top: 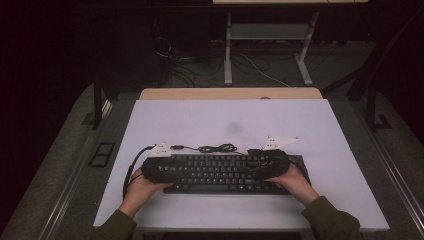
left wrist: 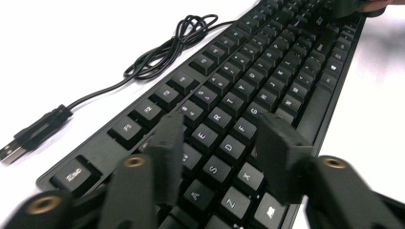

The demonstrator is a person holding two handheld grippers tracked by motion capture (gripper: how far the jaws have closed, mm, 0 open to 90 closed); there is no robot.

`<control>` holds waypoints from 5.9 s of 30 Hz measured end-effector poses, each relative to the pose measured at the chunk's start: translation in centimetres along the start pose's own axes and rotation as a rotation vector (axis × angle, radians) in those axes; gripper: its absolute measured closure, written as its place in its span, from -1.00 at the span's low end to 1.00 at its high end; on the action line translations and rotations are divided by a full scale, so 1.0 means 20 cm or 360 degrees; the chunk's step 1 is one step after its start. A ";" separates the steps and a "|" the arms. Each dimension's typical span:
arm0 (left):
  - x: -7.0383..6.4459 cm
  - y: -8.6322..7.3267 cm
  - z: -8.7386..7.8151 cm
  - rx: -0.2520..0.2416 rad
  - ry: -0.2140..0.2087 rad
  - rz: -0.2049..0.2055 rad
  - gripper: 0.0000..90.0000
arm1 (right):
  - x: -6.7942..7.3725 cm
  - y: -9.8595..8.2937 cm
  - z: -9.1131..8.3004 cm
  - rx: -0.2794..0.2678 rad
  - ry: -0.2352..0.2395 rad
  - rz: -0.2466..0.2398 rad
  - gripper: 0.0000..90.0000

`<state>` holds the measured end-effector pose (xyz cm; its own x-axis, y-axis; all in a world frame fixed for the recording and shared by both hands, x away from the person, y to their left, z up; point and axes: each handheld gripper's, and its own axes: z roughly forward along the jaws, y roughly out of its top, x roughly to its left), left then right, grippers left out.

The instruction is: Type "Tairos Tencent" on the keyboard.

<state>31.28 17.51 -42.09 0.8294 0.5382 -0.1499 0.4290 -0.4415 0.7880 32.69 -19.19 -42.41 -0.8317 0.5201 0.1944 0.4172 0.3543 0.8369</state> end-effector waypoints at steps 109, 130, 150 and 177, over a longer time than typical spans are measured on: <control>-0.02 0.00 0.07 -0.0037 0.0032 0.0039 -1.00 | 0.09 0.11 0.32 0.0294 0.0150 -0.0121 0.97; -0.03 0.00 0.08 -0.0048 0.0023 0.0044 -1.00 | 0.04 0.12 0.21 0.0096 0.0163 -0.0040 -0.11; -0.04 0.02 0.10 -0.0084 0.0024 0.0048 -0.68 | -0.02 0.09 0.14 0.0006 0.0054 0.0012 -0.48; -0.04 0.06 0.16 -0.0050 -0.0043 0.0003 0.83 | -0.02 0.08 0.14 0.0008 0.0056 0.0019 -0.48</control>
<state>32.33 14.31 -42.87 0.8398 0.5174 -0.1642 0.4162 -0.4196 0.8067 34.76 -16.66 -42.59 -0.8390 0.4966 0.2225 0.4291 0.3523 0.8317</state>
